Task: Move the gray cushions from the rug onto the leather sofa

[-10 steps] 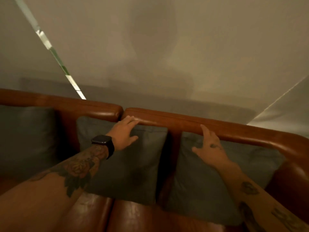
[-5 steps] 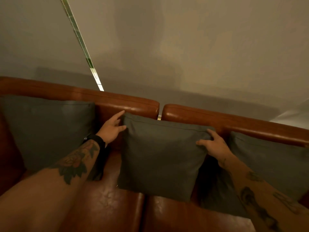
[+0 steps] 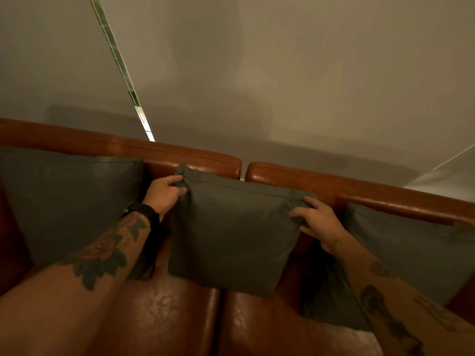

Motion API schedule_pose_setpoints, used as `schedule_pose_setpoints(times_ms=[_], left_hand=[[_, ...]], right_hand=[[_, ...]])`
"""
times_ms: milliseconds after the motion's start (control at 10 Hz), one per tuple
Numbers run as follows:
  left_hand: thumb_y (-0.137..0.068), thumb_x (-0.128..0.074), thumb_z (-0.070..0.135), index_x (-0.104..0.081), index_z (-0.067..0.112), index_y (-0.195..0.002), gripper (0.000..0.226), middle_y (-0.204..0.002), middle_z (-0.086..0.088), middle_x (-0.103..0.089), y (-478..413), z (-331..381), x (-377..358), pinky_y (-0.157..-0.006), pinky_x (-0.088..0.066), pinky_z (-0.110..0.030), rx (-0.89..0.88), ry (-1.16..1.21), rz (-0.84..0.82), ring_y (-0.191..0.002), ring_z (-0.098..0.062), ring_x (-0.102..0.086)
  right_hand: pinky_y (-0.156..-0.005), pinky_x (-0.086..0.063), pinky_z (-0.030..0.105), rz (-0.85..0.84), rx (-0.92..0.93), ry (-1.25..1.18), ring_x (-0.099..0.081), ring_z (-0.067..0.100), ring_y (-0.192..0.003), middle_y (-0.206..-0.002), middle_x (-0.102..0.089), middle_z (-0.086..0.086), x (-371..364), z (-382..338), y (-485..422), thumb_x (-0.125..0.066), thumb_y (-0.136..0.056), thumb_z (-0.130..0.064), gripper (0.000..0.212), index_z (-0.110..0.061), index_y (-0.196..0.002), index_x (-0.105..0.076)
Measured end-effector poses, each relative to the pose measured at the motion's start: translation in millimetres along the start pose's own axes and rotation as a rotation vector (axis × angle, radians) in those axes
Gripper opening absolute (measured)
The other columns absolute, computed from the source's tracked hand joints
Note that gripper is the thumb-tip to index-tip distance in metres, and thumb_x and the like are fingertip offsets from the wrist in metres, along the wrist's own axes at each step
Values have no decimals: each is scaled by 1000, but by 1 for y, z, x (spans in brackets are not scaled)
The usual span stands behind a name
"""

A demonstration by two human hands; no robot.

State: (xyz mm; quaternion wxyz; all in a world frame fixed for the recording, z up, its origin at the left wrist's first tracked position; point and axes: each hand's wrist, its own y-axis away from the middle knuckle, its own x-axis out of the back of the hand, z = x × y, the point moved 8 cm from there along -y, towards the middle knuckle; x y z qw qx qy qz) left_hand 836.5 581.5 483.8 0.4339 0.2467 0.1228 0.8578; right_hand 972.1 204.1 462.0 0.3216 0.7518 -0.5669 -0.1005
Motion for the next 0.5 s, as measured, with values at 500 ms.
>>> schedule_pose_setpoints(times_ms=[500], left_hand=[[-91,-65,27,-23,16,-154,77,-162,-17,-18,16,41,-6,-116,-21,-35,-250,-813,-160,-148,-31,-20]], right_hand=[[-111,-35,40,-54,135,702,-18,37,-150,-168,5,8,0,-33,13,-72,-87,-35,94,-24,-160,-13]])
